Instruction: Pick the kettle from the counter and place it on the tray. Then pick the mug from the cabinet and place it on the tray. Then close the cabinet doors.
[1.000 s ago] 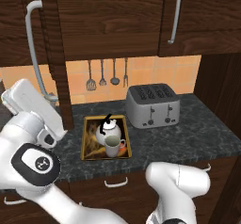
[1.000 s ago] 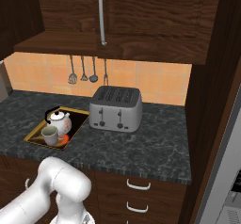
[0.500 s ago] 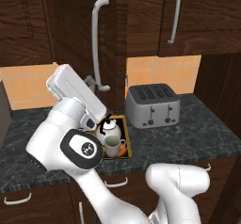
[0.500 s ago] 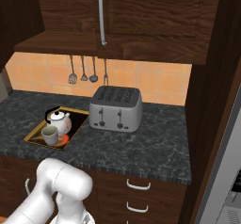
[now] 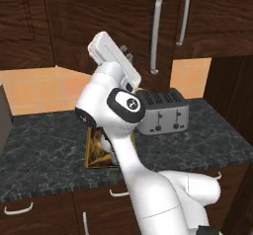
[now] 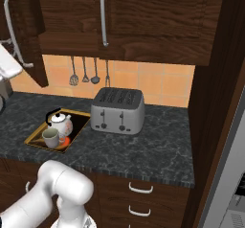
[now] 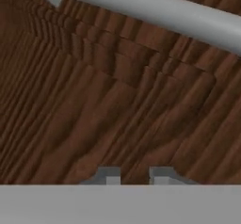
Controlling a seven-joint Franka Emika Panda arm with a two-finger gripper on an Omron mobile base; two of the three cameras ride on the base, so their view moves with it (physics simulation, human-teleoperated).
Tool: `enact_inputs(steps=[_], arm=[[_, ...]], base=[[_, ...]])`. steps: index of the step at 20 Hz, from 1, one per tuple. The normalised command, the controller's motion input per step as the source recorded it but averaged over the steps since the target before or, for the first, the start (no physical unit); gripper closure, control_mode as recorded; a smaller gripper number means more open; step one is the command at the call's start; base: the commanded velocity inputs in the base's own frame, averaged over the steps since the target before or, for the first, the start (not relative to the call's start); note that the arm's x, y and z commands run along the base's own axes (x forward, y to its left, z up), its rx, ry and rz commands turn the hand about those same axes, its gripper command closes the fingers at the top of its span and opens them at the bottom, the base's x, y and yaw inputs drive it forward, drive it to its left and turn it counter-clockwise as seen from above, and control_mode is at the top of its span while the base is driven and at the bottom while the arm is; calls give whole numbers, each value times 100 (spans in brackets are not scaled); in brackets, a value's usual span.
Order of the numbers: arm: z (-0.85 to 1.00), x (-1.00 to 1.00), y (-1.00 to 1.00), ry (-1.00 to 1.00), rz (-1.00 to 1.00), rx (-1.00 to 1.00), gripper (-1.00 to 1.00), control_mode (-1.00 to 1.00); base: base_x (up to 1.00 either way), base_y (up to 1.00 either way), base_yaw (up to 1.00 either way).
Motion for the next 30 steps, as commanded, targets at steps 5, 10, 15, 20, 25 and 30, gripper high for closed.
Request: enact_inputs(steps=[5, 10, 15, 20, 25, 30], arm=[[59, 74, -38, -8, 0, 4, 100, -100], [16, 49, -36, -16, 2, 0, 100, -100], [18, 91, -50, -3, 9, 8, 100, -100], [0, 100, -30, 12, 13, 14, 100, -100], [-12, 100, -27, 12, 28, 19, 100, -100], [-36, 100, -25, 8, 35, 18, 100, -100]], base=[[0, 0, 0], [0, 0, 0], [0, 0, 0], [0, 0, 0], [0, 0, 0], [0, 0, 0]])
